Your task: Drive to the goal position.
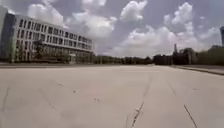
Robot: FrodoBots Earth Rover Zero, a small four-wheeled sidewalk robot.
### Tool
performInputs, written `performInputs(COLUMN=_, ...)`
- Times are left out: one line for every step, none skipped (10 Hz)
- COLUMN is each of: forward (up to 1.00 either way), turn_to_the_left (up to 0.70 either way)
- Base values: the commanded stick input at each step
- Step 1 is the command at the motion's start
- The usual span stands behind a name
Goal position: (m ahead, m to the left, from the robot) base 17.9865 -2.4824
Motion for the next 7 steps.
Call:
performInputs(forward=0.7, turn_to_the_left=-0.34)
performInputs(forward=0.7, turn_to_the_left=-0.34)
performInputs(forward=0.7, turn_to_the_left=-0.34)
performInputs(forward=0.7, turn_to_the_left=-0.34)
performInputs(forward=0.7, turn_to_the_left=-0.34)
performInputs(forward=0.7, turn_to_the_left=-0.3)
performInputs(forward=0.7, turn_to_the_left=-0.15)
